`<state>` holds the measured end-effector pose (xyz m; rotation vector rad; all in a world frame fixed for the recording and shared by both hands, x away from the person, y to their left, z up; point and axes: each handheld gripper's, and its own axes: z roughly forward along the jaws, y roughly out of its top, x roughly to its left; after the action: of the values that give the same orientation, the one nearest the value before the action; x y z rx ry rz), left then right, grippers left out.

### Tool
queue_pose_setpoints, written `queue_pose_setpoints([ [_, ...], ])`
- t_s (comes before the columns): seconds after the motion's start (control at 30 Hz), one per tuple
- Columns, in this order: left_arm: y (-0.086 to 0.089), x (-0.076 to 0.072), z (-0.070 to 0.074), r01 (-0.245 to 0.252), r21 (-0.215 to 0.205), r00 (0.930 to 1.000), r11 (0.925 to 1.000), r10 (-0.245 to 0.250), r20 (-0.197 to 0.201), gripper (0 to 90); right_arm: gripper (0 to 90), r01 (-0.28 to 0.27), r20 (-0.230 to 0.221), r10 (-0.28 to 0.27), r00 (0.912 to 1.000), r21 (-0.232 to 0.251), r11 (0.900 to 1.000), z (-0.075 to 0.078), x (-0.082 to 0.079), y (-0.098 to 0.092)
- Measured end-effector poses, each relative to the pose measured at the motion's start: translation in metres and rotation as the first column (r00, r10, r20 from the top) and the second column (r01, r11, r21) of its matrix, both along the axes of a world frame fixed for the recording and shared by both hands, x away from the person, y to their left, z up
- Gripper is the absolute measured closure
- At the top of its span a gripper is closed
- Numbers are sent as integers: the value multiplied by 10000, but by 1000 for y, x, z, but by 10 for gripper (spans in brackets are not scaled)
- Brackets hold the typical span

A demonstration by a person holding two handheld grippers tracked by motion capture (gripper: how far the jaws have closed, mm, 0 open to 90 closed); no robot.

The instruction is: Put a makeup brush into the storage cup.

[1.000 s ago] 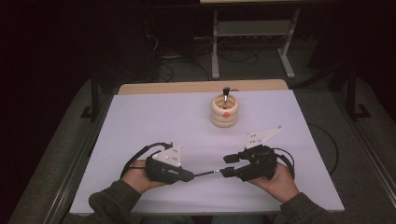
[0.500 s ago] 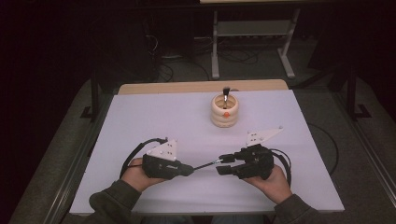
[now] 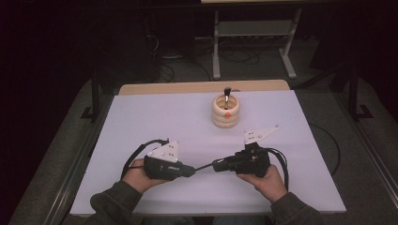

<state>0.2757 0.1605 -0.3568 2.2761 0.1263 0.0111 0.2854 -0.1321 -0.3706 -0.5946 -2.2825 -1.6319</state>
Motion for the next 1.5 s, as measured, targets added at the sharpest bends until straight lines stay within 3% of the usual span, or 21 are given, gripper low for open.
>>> queue_pose_setpoints([
  [0.23, -2, -1, -2, 177, 206, 9997, 9996, -173, -186, 853, 856, -191, -14, 191, 9998, -67, 9998, 1, 0, 1],
  [0.37, -6, 0, -5, 252, 409, 9991, 9988, -237, -358, 828, 856, -273, 28, 274, 9996, -364, 9990, 3, -1, 3],
  [0.5, -9, 1, -6, 301, 671, 9985, 9973, -270, -472, 781, 856, -467, 294, 498, 9983, -999, 9939, 9, -1, 7],
  [0.63, -11, 1, -5, 342, 730, 9984, 9967, -308, -476, 760, 856, -571, 563, 672, 9961, -1650, 9846, 17, -1, 12],
  [0.73, -13, 1, -4, 411, 824, 9984, 9957, -377, -423, 761, 856, -627, 760, 820, 9937, -2285, 9715, 23, -1, 18],
  [0.87, -16, 0, -4, 444, 883, 9979, 9951, -401, -500, 785, 856, -775, 903, 1066, 9902, -2799, 9569, 29, -3, 26],
  [0.93, -17, -1, -5, 529, 943, 9978, 9941, -487, -460, 796, 856, -805, 943, 1118, 9892, -2876, 9544, 30, -3, 28],
  [0.97, -17, -1, -5, 538, 960, 9978, 9939, -498, -442, 835, 856, -838, 1096, 1215, 9865, -2990, 9506, 32, -3, 29],
  [1.1, -16, -1, -4, 395, 794, 9983, 9961, -360, -449, 850, 853, -797, 1276, 1206, 9845, -2869, 9546, 34, -4, 31],
  [1.27, -14, 0, -2, 28, 427, 9994, 9991, -13, -332, 855, 770, -503, 1157, 722, 9907, -1821, 9820, 34, -3, 25],
  [1.5, -15, 2, -3, -217, 136, 9993, 9997, 221, -314, 855, 762, 239, 1392, -114, 9902, -882, 9958, 25, -7, 20],
])
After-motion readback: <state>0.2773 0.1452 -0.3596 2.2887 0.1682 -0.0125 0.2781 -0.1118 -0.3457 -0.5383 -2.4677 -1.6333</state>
